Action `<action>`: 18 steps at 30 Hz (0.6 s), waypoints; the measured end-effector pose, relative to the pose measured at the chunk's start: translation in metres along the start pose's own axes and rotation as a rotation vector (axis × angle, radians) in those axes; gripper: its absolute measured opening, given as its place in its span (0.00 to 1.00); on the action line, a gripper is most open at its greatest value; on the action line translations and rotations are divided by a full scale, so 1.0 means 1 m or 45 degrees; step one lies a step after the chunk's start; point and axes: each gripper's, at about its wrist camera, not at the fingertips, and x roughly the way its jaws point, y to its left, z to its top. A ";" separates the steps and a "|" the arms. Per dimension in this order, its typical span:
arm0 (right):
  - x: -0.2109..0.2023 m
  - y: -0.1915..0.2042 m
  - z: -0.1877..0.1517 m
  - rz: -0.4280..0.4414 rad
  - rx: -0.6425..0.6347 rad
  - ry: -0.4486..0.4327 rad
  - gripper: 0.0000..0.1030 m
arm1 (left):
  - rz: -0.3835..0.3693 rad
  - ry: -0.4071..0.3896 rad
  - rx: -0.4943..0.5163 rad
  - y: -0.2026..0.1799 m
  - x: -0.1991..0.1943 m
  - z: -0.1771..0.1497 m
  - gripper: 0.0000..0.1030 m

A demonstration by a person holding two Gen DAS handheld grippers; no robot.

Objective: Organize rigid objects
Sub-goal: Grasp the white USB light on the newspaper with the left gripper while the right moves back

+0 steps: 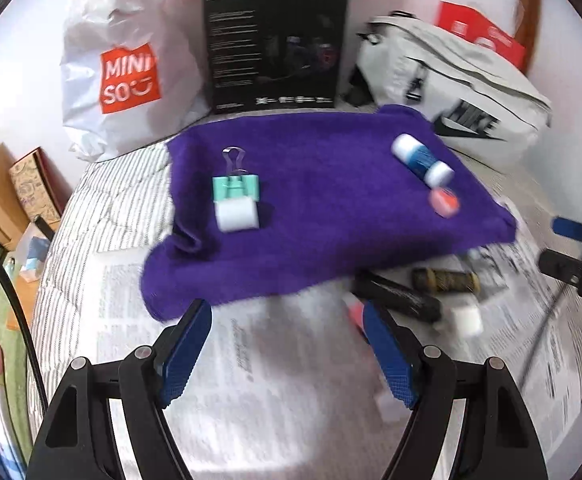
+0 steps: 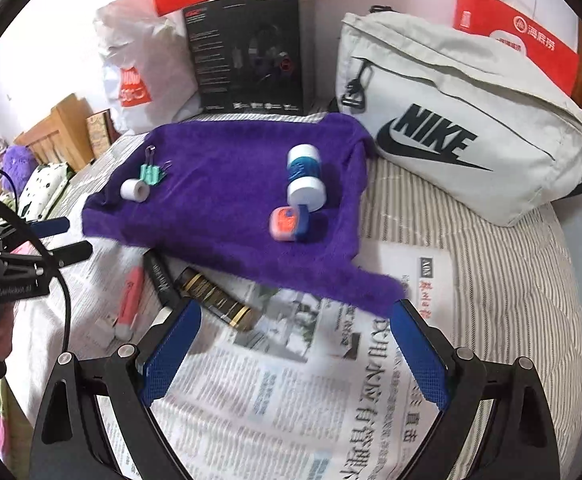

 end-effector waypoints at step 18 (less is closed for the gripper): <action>0.001 0.002 -0.028 -0.018 0.066 0.047 0.92 | -0.103 0.134 0.036 -0.032 0.020 -0.043 0.74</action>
